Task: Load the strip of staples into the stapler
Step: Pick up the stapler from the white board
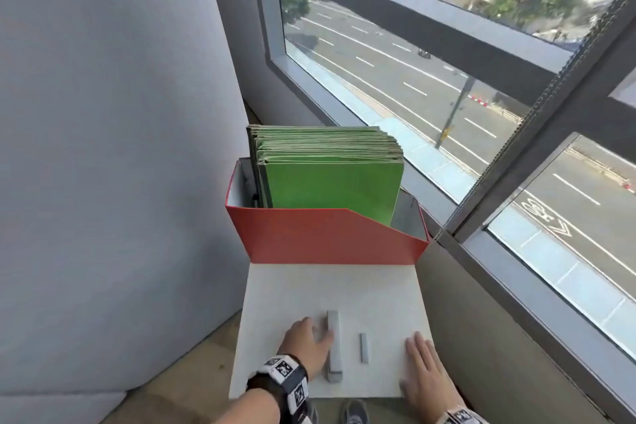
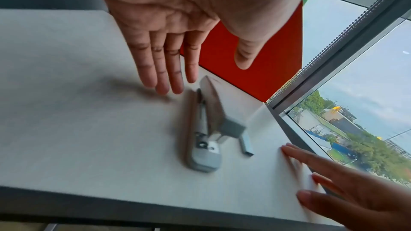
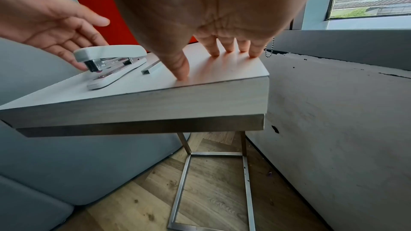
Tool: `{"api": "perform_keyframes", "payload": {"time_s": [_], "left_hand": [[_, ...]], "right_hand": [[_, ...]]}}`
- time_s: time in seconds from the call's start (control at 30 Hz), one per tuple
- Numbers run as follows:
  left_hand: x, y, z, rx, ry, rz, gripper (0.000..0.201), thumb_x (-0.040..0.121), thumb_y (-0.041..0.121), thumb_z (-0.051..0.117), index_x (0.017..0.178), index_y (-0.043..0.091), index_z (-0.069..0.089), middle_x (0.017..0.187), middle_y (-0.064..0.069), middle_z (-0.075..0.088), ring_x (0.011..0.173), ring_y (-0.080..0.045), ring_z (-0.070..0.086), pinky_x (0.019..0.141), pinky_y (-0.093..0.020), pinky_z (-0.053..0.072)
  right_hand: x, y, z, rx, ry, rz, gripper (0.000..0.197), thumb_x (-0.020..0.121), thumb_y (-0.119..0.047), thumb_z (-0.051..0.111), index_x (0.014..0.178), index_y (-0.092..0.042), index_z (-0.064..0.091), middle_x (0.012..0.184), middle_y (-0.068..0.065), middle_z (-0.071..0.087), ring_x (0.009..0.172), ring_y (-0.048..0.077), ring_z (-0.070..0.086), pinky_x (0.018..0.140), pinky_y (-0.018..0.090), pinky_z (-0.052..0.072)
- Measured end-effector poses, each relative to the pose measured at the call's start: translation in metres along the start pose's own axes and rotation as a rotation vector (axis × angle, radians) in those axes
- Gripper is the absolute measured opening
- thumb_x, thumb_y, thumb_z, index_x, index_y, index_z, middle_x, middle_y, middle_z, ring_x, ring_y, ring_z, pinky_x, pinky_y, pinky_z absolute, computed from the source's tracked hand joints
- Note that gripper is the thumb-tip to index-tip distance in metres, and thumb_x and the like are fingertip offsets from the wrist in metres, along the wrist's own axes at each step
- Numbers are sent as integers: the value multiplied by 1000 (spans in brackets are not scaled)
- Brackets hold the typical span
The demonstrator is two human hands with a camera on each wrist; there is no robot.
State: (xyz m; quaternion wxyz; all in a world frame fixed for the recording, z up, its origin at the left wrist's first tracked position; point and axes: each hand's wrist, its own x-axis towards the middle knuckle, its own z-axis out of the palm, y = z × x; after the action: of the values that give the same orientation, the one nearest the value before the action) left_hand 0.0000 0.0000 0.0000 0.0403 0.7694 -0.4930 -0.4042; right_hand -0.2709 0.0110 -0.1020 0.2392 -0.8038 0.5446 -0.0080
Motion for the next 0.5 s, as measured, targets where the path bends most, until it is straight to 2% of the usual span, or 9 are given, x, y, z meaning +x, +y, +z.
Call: {"api": "perform_keyframes", "payload": {"time_s": [0.03, 0.1, 0.17, 0.23, 0.3, 0.33, 0.37, 0.43, 0.5], "left_hand": [[5, 6, 5, -14, -46, -32, 53, 83, 60, 46, 109, 14, 55, 115, -5, 62, 105, -23, 57, 92, -31, 45], [8, 19, 14, 1, -118, -95, 71, 76, 68, 48, 119, 12, 51, 119, -6, 62, 106, -25, 59, 91, -32, 47], [8, 26, 19, 26, -130, -137, 74, 75, 62, 53, 125, 8, 48, 125, -8, 60, 111, -26, 61, 88, -32, 49], [9, 25, 24, 73, -132, -151, 57, 78, 48, 53, 116, 6, 56, 120, -10, 64, 105, -28, 64, 83, -32, 51], [6, 23, 25, 81, -132, -152, 52, 78, 45, 50, 109, 4, 61, 115, -12, 63, 99, -30, 65, 80, -33, 52], [7, 20, 26, 47, -126, -153, 54, 76, 47, 48, 106, 4, 62, 112, -12, 63, 95, -29, 65, 79, -34, 53], [8, 17, 28, -10, -122, -146, 57, 72, 50, 46, 102, 4, 64, 107, -12, 65, 89, -28, 65, 77, -34, 53], [7, 12, 29, -135, -125, -132, 49, 69, 50, 46, 88, 8, 64, 91, -7, 67, 74, -23, 61, 69, -30, 51], [1, 11, 23, -282, -116, -136, 33, 69, 46, 51, 76, 14, 55, 75, -1, 59, 64, -19, 55, 61, -27, 46]], "right_hand": [[2, 1, -1, 52, -39, 0, 133, 42, -36, 77, 147, -21, -1, 154, -9, -24, 140, 8, -20, 111, 16, -12], [1, -2, -6, 16, -75, 59, 115, 45, -38, 74, 141, -15, 14, 154, -7, -25, 140, 10, -21, 111, 17, -13], [-2, -6, -7, -30, -156, 130, 102, 48, -39, 72, 136, -10, 27, 155, -5, -23, 140, 12, -19, 110, 18, -13], [-5, -7, -7, -42, -195, 207, 97, 49, -40, 73, 132, -9, 34, 158, 2, -4, 141, 14, -11, 109, 18, -13], [-8, -13, -10, -46, -231, 276, 94, 50, -39, 74, 131, -6, 39, 152, 8, 25, 142, 21, 13, 108, 19, -11], [-9, -16, -14, -80, -197, 272, 92, 56, -38, 72, 133, -2, 38, 150, 11, 26, 138, 27, 29, 109, 20, -9], [-10, -17, -18, -93, -139, 270, 88, 67, -35, 68, 139, 1, 31, 152, 13, 19, 136, 32, 32, 110, 21, -6], [-8, -26, -25, -74, -108, 243, 79, 88, -29, 54, 148, -6, 8, 157, 12, -1, 143, 29, 8, 114, 27, 1], [-5, -37, -39, -19, -136, 241, 73, 93, -29, 47, 148, -11, 2, 157, 11, -6, 143, 26, -1, 116, 32, 9]]}}
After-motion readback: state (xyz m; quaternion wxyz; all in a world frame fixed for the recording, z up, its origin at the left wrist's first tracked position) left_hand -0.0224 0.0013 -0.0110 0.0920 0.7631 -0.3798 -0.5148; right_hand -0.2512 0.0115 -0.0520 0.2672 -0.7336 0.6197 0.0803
